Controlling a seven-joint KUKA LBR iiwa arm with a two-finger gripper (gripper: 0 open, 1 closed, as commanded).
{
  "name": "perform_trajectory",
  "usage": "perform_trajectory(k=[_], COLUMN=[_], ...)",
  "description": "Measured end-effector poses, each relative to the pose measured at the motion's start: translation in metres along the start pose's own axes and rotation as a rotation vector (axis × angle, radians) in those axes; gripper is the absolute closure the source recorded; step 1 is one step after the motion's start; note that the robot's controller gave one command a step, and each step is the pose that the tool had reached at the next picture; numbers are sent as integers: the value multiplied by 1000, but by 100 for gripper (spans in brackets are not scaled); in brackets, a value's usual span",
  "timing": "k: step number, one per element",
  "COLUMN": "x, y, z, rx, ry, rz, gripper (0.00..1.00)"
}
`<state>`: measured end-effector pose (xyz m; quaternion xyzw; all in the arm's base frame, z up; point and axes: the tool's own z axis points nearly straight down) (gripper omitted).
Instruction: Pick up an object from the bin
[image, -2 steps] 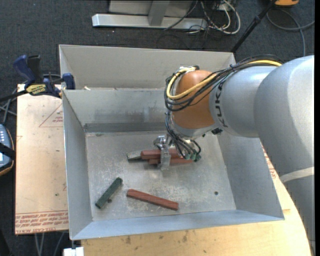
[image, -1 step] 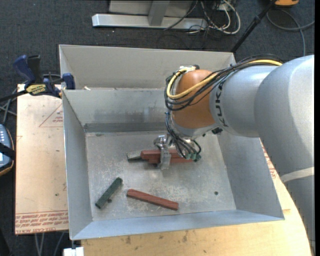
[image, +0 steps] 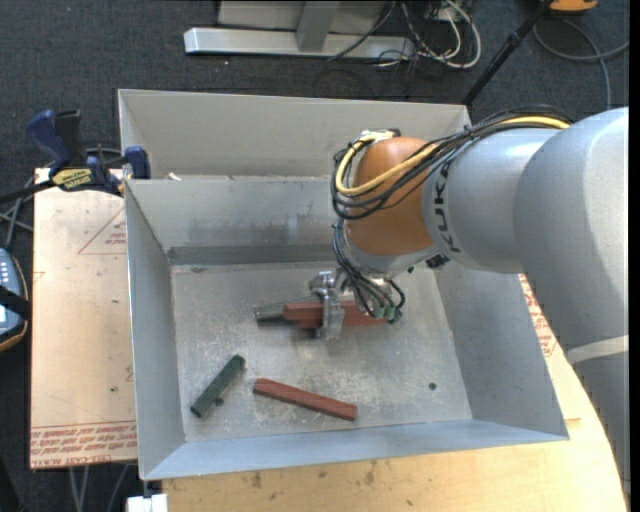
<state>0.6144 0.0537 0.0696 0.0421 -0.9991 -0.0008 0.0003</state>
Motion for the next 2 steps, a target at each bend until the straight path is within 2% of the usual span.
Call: perform_trajectory(k=[1,2], x=[1,-1], y=[0,0], z=[-20,-34], rx=[0,0], ry=[4,-4], rz=[0,0], gripper=[100,100])
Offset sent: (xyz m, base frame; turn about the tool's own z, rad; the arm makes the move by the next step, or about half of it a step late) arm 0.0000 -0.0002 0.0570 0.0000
